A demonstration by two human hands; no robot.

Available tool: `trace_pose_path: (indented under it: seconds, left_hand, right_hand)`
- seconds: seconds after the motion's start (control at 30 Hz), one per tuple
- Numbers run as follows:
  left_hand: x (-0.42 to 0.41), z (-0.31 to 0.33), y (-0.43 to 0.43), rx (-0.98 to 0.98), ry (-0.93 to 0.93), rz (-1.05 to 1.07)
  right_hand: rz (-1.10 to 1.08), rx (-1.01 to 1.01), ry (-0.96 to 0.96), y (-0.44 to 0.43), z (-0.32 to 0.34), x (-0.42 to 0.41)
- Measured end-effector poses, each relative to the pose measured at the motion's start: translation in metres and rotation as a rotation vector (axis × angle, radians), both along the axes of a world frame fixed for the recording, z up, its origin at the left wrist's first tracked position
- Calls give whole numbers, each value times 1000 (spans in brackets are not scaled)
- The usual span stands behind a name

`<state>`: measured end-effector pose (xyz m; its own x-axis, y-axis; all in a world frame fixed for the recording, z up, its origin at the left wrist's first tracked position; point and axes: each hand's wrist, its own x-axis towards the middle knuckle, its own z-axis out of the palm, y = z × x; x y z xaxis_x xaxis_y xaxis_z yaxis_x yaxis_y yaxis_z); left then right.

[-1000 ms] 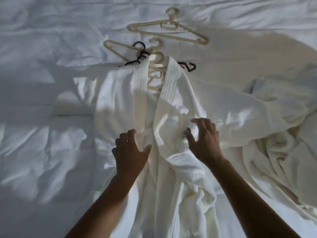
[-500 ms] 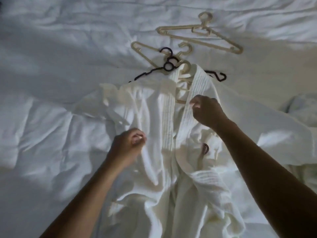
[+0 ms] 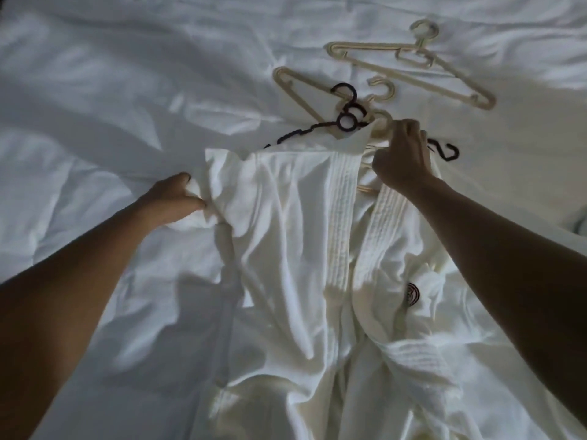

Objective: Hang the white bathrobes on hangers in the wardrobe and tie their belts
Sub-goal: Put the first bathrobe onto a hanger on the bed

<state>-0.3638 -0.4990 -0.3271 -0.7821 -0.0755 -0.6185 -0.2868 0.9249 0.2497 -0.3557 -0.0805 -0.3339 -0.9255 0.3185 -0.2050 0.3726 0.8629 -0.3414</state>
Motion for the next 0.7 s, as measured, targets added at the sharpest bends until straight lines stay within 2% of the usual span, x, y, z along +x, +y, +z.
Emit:
trace_pose_path:
  seconds: [0.13,0.2,0.3,0.37,0.43,0.5,0.57,0.7]
  left_hand:
    - [20,22,-32,397,-322,204]
    - [27,27,-57,334,-381,216]
    - [35,19,-88,-225,-206,-7]
    - [44,13,-91,-421,-77,-71]
    - [54,7,-77,-457,92,-149]
    - [62,2,-53,-373,271,-203]
    - [72,-6,-28,-250,322,-216]
    - [83,-24,-8,-274,361,-342]
  right_hand:
    - [-35,-65,-137,3,-6,-29]
    - [-110,-49,-146,3,-6,-38]
    - [-212,-68,-130,8,-5,-43]
    - [-218,-77,-171,15,-5,-46]
    - [-218,-121,-227,16,1,-48]
    - [-223,-179,-245,14,10,-47]
    - [-246,-260,-181,11,18,-42]
    - [-332,-424,77,17,41,-38]
